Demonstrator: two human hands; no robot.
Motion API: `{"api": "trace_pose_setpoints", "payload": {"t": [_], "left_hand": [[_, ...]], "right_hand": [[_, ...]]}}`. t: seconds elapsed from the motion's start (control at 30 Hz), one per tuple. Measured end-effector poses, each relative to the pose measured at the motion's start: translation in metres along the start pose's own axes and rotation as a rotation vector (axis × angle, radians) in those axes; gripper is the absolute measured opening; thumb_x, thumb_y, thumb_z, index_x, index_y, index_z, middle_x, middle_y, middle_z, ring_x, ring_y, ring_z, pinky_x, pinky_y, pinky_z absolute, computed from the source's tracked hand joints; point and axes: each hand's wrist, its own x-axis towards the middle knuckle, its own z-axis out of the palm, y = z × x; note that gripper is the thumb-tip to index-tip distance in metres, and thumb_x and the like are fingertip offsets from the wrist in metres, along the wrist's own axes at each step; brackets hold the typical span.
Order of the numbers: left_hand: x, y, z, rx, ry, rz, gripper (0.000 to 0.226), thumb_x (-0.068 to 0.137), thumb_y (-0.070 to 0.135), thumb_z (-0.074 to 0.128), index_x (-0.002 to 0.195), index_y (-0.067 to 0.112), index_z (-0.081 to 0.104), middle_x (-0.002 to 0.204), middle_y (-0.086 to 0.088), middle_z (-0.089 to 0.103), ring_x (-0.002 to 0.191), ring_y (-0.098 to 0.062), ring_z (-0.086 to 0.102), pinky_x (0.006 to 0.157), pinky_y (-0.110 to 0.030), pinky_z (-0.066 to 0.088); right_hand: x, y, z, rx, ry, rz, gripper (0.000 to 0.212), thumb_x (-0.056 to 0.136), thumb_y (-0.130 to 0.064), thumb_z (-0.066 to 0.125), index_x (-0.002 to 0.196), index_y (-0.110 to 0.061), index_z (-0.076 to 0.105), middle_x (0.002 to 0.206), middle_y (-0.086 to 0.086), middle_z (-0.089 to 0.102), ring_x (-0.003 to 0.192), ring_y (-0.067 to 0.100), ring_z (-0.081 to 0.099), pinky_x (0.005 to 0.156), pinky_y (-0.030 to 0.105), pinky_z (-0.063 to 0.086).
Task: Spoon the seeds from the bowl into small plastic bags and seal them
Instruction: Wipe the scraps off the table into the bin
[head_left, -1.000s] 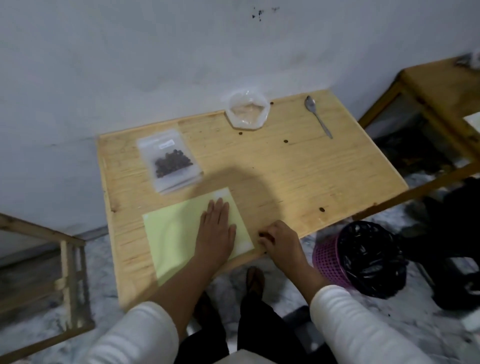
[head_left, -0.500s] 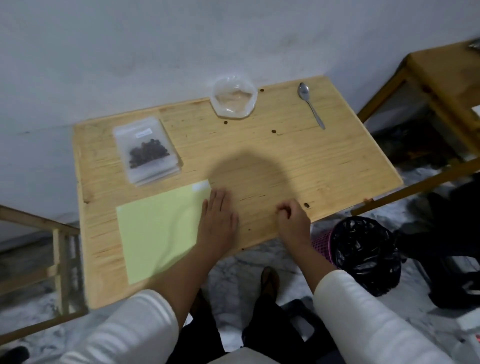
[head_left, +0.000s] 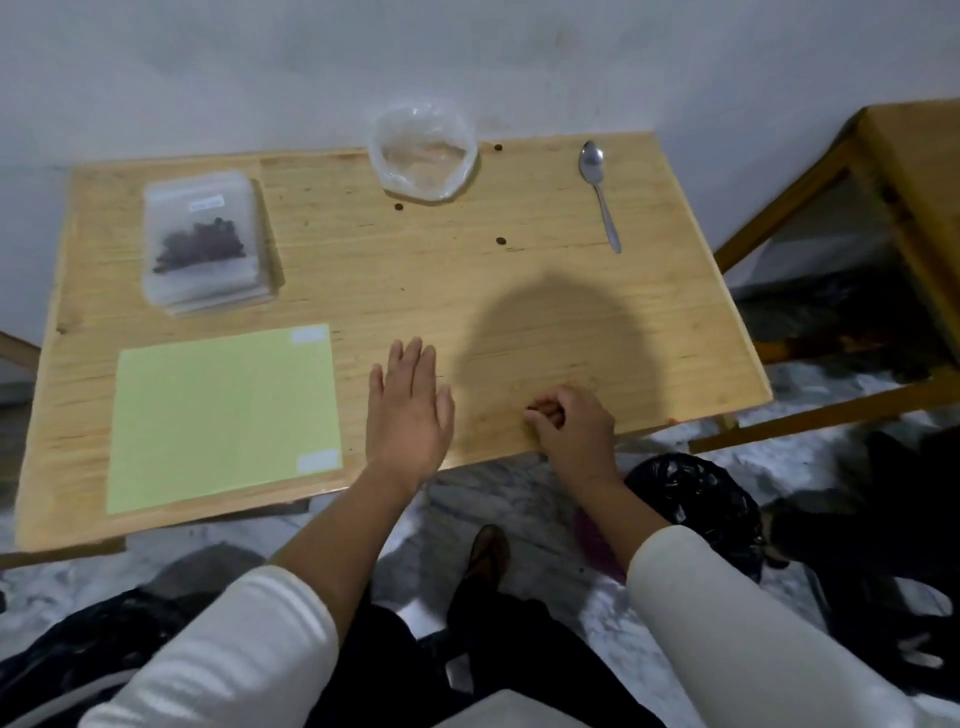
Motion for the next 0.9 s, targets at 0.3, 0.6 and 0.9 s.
{"api": "trace_pose_setpoints", "payload": {"t": [0.3,0.6,0.9], "left_hand": [[-0.007,0.009,0.004,-0.031,0.047,-0.080,0.059,0.093,0.035,0.018,0.141,0.006,0.036,0.150,-0.012,0.032,0.143,-0.028,0.018,0.115,-0.044,0.010],[-0.004,0.033,0.007,-0.074,0.055,-0.136,0.058,0.092,0.034,0.021,0.140,0.004,0.037,0.149,-0.014,0.033,0.143,-0.030,0.020,0.114,-0.049,0.013],[0.058,0.028,0.000,-0.086,0.074,-0.106,0.058,0.095,0.035,0.022,0.145,0.005,0.028,0.154,-0.011,0.022,0.145,-0.026,0.007,0.116,-0.041,0.005]], "right_hand": [[0.012,0.000,-0.007,0.187,-0.117,0.032,0.008,0.088,-0.016,0.058,0.089,-0.009,0.061,0.082,-0.001,0.057,0.076,0.013,0.050,0.066,0.020,0.033],[0.041,-0.020,-0.037,1.272,-0.302,0.538,0.024,0.088,0.008,0.040,0.073,-0.002,0.055,0.072,0.009,0.056,0.066,0.016,0.053,0.055,0.021,0.051],[0.109,-0.036,-0.025,0.559,-0.139,0.239,0.013,0.086,-0.024,0.062,0.094,-0.017,0.068,0.072,-0.007,0.055,0.062,0.005,0.047,0.054,0.014,0.040]]}}
